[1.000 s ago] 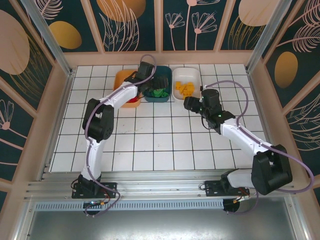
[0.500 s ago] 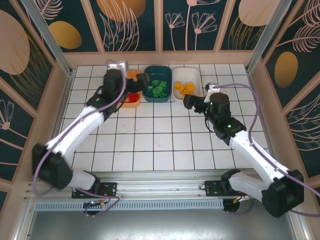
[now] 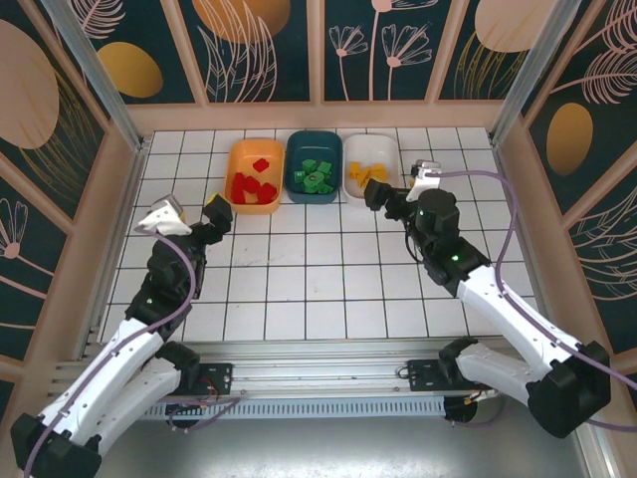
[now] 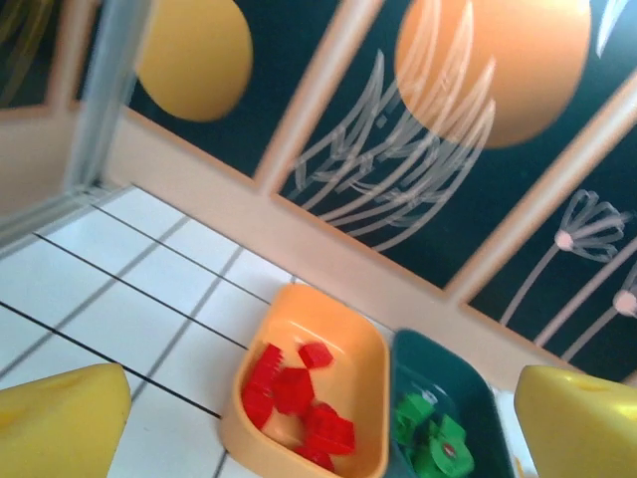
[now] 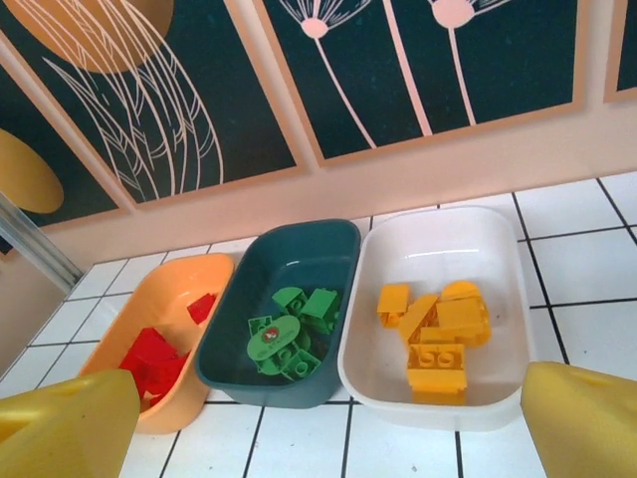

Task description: Sort the legos into containers by color

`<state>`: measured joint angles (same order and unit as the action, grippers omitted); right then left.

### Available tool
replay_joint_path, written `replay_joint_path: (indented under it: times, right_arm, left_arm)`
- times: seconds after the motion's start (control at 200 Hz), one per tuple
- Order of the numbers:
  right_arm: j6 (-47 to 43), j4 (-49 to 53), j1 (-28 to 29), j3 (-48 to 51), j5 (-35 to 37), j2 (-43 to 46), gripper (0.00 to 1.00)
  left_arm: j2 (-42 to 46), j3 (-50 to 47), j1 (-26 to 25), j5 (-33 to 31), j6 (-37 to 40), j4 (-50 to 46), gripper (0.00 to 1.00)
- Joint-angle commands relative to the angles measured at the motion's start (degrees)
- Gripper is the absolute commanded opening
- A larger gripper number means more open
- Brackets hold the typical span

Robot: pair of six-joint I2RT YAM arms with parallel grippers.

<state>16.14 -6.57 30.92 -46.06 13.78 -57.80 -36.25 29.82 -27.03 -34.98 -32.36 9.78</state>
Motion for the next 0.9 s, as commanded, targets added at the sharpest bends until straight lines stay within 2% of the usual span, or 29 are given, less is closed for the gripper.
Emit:
replay_joint_path:
  times: [0.0,0.045,0.13,0.22,0.3,0.36,0.46,0.505,0.566,0.626,0.681,0.786,0.896]
  right_arm:
    - [-0.8,-3.8,0.1,0.9,2.5,5.1,0.99]
    - [0.5,-6.6,-0.5,3.4,2.5,7.3,0.99]
    - [5.5,-13.5,-3.4,9.9,3.3,9.2,0.99]
    - [15.5,-21.3,-6.8,18.6,4.7,7.2,0.99]
    - [6.5,-26.9,-9.9,22.2,-6.2,4.7,0.99]
    - [1.6,-29.5,-9.7,23.8,-8.2,3.5,0.99]
    - [-2.2,-33.4,-9.9,26.0,-7.8,3.1,0.99]
    - [-5.5,-32.9,-10.0,25.6,-7.9,3.2,0.99]
    - [-8.3,-31.4,-9.9,24.8,-6.9,3.2,0.99]
    - [-11.2,-31.0,-10.0,24.7,-6.3,3.0,0.99]
    - [-15.1,-30.6,-10.0,24.8,-6.5,2.8,0.99]
    - [-20.4,-30.0,-10.3,25.6,-3.4,2.6,0.99]
    - [-24.5,-33.7,-11.7,28.5,0.4,1.9,0.99]
  left_arm:
    - [2.7,-3.4,-0.2,-4.0,5.6,4.7,0.99]
    - [3.4,-5.0,-0.2,-3.4,8.6,6.6,0.99]
    - [4.4,-8.9,-0.2,-6.6,12.1,10.8,0.98]
    - [5.2,-16.4,-0.2,-4.6,22.1,23.0,0.99]
    - [2.6,-23.7,-0.2,0.5,35.0,35.0,0.99]
    - [-2.6,-26.7,-0.1,0.0,38.5,42.0,0.98]
    - [-12.0,-29.8,0.7,-3.4,38.2,52.3,0.98]
    - [-15.7,-30.7,2.6,-0.4,37.6,56.6,0.98]
    - [-20.9,-30.4,7.5,4.1,34.2,59.5,0.98]
    - [-25.9,-29.5,12.0,6.6,30.5,60.7,0.99]
    - [-30.0,-27.9,14.3,8.8,30.9,61.0,0.99]
    - [-34.7,-24.8,16.4,12.2,29.5,61.5,0.99]
    - [-38.5,-21.0,18.5,14.6,30.2,59.6,0.99]
